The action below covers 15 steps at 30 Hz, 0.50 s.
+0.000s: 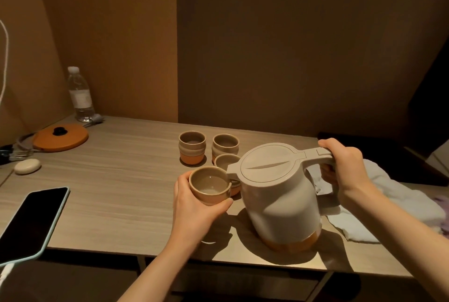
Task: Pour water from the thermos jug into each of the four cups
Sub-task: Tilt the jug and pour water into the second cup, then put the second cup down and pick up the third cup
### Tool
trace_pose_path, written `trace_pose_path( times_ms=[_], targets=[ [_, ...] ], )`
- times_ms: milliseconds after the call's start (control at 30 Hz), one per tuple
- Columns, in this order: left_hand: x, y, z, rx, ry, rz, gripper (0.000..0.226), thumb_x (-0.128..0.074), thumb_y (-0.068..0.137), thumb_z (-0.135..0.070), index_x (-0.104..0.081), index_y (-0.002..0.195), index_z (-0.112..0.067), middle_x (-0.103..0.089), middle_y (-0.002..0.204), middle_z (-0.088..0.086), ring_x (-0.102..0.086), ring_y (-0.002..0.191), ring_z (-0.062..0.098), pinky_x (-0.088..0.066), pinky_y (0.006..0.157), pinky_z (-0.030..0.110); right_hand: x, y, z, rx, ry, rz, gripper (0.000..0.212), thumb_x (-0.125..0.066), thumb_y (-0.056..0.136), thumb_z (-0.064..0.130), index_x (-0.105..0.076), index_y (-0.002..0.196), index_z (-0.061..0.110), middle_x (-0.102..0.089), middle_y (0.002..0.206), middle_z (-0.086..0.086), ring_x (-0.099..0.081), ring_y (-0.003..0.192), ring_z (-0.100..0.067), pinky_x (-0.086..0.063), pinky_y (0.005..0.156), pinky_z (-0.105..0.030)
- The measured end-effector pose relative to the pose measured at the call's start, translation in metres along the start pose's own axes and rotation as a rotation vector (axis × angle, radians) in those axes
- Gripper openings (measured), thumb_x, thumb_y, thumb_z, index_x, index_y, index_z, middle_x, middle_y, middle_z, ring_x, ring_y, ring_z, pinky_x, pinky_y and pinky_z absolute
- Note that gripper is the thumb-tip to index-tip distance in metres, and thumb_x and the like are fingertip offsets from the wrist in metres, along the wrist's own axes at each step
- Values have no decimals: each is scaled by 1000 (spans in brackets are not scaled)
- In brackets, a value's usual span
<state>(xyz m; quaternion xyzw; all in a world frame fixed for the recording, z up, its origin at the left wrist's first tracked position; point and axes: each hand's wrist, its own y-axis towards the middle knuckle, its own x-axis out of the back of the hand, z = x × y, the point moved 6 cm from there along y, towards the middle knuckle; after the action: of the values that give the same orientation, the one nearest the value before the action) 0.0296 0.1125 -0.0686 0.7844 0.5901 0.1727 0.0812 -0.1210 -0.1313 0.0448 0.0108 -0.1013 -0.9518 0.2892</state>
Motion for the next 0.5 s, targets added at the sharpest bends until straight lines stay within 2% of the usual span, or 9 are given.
trace_pose_path(
  times_ms=[100, 367, 500],
  targets=[
    [5, 7, 5, 6, 16, -24, 88, -93, 48, -33, -42, 119, -35, -51, 120, -9, -51, 112, 8, -48, 88, 26, 4, 0, -3, -10, 10, -10, 43, -54, 87, 20, -42, 47, 9, -33, 36, 4, -29, 34, -7, -22, 43, -26],
    [16, 40, 22, 29, 56, -118, 92, -93, 51, -34, -41, 127, -28, -53, 123, -3, -53, 114, 16, -50, 93, 38, 12, 4, -13, -25, 8, -45, 41, -53, 88, 22, -44, 50, 9, -35, 39, 3, -31, 36, -6, -25, 41, -24],
    [18, 57, 42, 94, 125, -139, 95, -92, 48, -43, -39, 126, -33, -53, 126, -4, -49, 120, 23, -48, 96, 47, 15, 7, -16, -28, 23, -62, 40, -54, 87, 22, -43, 51, 9, -33, 42, 1, -29, 37, -8, -24, 39, -24]
  ],
)
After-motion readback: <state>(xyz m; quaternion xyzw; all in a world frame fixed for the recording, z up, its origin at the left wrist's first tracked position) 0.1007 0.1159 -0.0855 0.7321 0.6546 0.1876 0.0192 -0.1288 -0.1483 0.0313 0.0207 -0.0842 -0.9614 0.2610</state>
